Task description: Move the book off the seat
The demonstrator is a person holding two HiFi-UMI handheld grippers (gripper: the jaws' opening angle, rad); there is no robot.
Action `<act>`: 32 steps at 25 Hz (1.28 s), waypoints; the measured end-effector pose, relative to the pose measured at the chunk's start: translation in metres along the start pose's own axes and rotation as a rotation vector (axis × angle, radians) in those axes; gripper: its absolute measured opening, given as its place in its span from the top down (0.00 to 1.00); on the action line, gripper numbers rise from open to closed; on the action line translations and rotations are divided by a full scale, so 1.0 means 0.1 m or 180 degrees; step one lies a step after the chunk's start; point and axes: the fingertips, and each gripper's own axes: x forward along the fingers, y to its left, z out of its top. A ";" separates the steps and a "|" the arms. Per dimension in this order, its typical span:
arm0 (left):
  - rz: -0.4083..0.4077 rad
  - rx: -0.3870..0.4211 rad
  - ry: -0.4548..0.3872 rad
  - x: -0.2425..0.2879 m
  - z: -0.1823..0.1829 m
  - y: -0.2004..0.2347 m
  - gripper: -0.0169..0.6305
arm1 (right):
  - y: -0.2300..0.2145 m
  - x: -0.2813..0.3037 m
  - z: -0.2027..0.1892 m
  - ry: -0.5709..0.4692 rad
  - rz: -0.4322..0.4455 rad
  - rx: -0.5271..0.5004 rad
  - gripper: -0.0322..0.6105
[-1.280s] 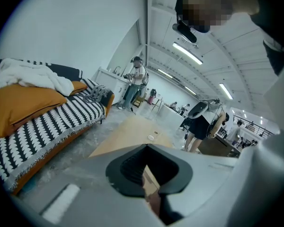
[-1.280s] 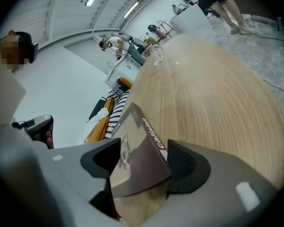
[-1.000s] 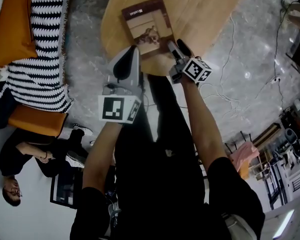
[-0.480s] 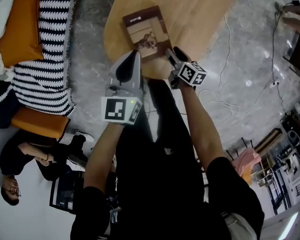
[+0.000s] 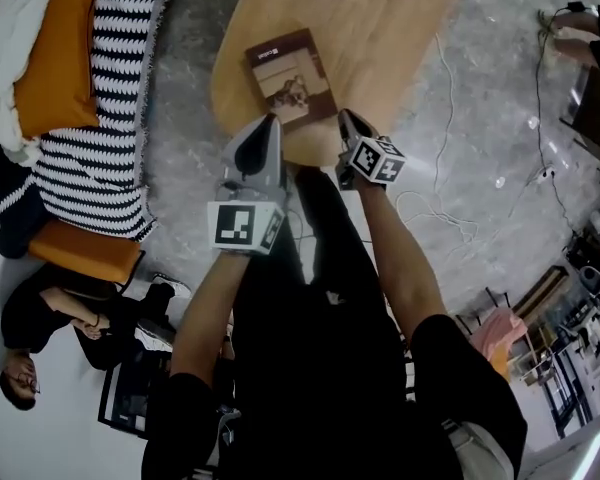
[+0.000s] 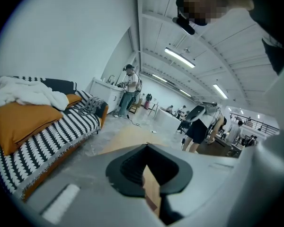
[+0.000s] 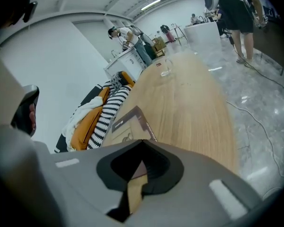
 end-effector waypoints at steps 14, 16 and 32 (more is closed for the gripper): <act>0.0048 0.0226 -0.0147 -0.46 0.56 -0.48 0.96 | 0.78 -0.79 0.33 -0.0095 0.0098 -0.0779 0.94; 0.0059 0.0235 -0.0184 -0.57 0.66 -0.57 0.96 | 0.94 -0.97 0.44 -0.0180 0.0150 -0.0870 0.94; -0.0048 0.0282 -0.0510 -1.28 1.34 -1.16 0.96 | 2.09 -2.34 1.27 -0.0983 0.0509 -0.1297 0.94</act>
